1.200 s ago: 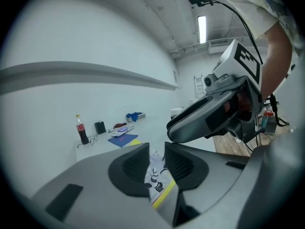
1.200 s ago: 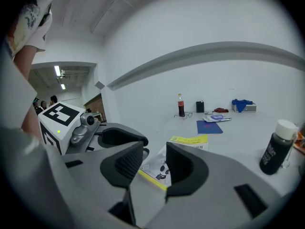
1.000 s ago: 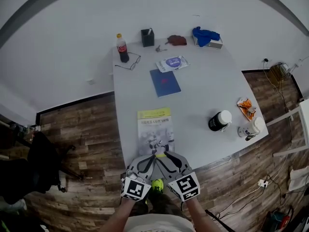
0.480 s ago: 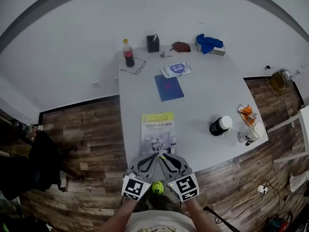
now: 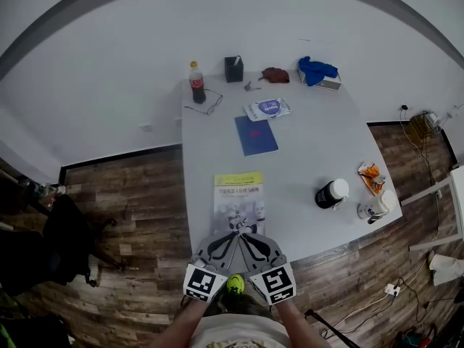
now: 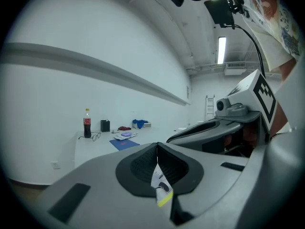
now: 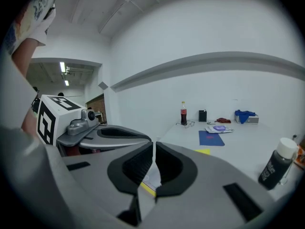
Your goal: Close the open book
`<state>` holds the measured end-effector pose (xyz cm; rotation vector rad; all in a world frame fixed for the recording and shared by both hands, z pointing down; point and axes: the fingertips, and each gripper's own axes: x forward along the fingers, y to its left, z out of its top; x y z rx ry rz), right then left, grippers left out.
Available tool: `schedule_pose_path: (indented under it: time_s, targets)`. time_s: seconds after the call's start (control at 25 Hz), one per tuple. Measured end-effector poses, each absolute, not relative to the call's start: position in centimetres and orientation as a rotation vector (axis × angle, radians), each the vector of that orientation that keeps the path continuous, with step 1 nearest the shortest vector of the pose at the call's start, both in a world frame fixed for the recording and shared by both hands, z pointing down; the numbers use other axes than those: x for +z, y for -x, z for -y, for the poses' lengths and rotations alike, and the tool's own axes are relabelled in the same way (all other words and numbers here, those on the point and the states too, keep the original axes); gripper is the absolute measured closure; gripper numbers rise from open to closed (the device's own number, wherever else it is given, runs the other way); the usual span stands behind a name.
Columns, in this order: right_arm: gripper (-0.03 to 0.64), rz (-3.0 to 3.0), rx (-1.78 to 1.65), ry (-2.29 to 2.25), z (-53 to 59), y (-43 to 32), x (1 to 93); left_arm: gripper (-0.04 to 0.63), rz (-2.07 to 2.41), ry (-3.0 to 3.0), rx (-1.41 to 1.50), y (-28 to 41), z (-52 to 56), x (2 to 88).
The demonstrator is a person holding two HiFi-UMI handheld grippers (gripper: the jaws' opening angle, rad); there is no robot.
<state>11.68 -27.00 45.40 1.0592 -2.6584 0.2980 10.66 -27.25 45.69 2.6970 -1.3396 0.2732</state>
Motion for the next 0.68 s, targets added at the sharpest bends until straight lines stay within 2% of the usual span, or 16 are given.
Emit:
schedule_pose_path:
  time_s: [0.68]
  targets:
    - [0.584,2.65,0.318,-1.073,27.14,-12.42,45.88,0.583,1.364,-2.679,0.275,-11.14,27.25,45.82]
